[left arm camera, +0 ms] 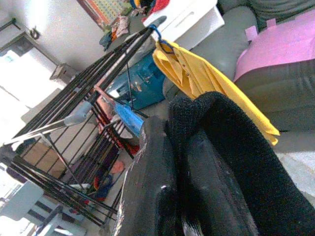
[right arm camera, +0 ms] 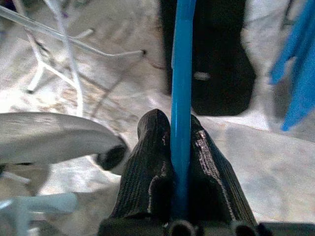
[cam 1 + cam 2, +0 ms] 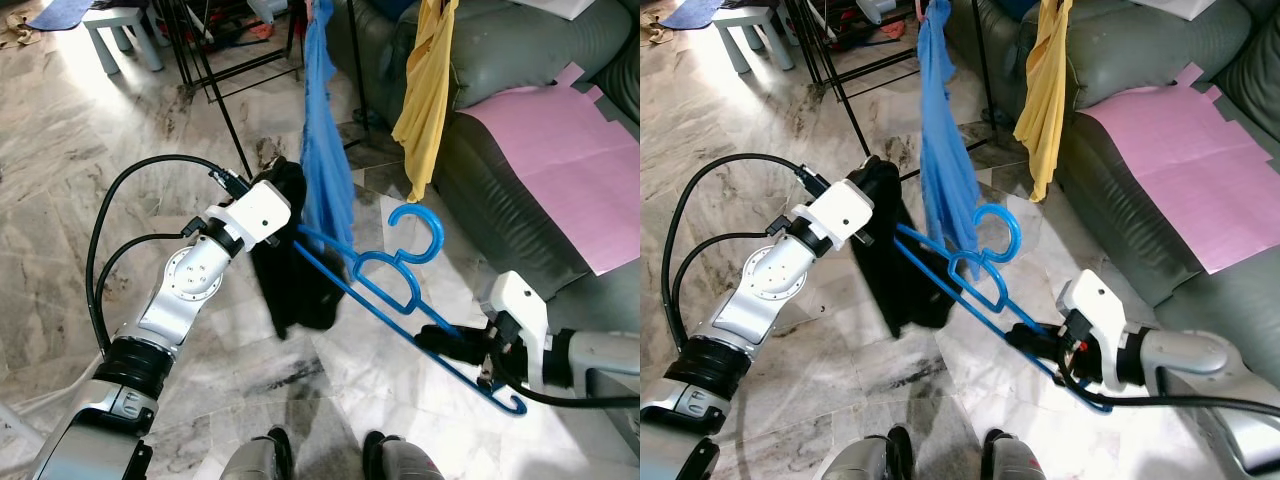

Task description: Hang hanger

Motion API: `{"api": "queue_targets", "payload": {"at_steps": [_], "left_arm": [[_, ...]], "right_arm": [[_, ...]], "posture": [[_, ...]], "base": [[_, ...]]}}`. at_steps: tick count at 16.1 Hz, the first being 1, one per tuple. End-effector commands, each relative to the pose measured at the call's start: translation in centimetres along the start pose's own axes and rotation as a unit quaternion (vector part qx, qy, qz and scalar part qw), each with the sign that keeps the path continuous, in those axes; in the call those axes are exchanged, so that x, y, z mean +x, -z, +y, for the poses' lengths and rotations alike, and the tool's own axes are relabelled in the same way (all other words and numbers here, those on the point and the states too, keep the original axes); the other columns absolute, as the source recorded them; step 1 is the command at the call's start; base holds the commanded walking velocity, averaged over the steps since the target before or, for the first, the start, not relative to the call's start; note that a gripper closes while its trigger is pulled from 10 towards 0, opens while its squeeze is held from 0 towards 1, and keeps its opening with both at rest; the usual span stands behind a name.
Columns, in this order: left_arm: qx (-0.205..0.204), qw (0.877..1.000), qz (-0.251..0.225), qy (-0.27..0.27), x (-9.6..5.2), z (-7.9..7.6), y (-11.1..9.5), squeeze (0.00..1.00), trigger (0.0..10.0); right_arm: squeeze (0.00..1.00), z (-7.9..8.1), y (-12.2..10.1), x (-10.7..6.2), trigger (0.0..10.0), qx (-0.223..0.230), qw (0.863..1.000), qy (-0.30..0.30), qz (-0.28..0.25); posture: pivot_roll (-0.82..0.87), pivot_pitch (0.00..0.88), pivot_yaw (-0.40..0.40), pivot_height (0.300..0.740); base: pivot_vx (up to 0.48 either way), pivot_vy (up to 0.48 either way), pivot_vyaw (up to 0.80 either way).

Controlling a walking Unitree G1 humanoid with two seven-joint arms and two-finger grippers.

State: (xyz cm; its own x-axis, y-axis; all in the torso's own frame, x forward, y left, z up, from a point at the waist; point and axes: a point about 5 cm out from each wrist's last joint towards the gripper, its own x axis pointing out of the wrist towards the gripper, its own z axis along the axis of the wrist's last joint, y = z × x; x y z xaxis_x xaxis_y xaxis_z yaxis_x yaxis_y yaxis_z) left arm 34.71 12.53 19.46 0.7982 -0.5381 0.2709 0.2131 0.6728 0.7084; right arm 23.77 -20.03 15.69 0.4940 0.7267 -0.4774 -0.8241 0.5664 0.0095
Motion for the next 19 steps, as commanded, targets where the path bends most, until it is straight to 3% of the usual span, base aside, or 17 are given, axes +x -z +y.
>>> {"api": "queue_targets", "payload": {"at_steps": [1,6,10,12,15,19], "left_arm": [[0.005,1.0,-0.024,-0.008,0.4,0.7,-0.8,0.0,10.0],[0.012,1.0,-0.006,0.017,-0.3,0.2,0.4,0.0,10.0],[0.011,1.0,-0.01,0.017,-0.2,-0.1,0.4,0.0,10.0],[0.024,0.999,0.007,0.026,-0.4,-0.5,1.1,0.0,10.0],[0.034,0.998,0.036,0.03,-0.9,-0.3,2.3,0.0,10.0],[0.041,0.998,0.043,0.036,-1.0,-0.3,2.7,0.0,10.0]], "right_arm": [[0.0,0.1,-0.4,0.6,10.0,-0.027,1.0,0.001,-0.005],[0.0,-2.3,-2.9,-0.1,10.0,-0.05,0.995,0.067,-0.062],[0.0,-1.4,-2.3,0.2,10.0,-0.053,0.996,0.043,-0.051],[0.0,-1.7,-2.5,-0.2,10.0,-0.061,0.996,0.048,-0.046],[0.0,-2.6,-2.4,-2.3,10.0,-0.075,0.996,0.055,-0.017],[0.0,-2.3,-1.6,-2.8,10.0,-0.079,0.996,0.039,0.012]], "posture": [[-0.12,0.225,0.053,0.74],[-0.12,0.217,0.052,0.74],[-0.12,0.215,0.05,0.74],[-0.12,0.213,0.053,0.74],[-0.13,0.214,0.053,0.74],[-0.13,0.215,0.055,0.74]], "base": [[0.0,0.0,0.0],[0.0,0.0,0.0],[0.0,0.0,0.0],[0.0,0.0,0.0],[0.0,0.0,0.0],[0.0,0.0,0.0]]}}
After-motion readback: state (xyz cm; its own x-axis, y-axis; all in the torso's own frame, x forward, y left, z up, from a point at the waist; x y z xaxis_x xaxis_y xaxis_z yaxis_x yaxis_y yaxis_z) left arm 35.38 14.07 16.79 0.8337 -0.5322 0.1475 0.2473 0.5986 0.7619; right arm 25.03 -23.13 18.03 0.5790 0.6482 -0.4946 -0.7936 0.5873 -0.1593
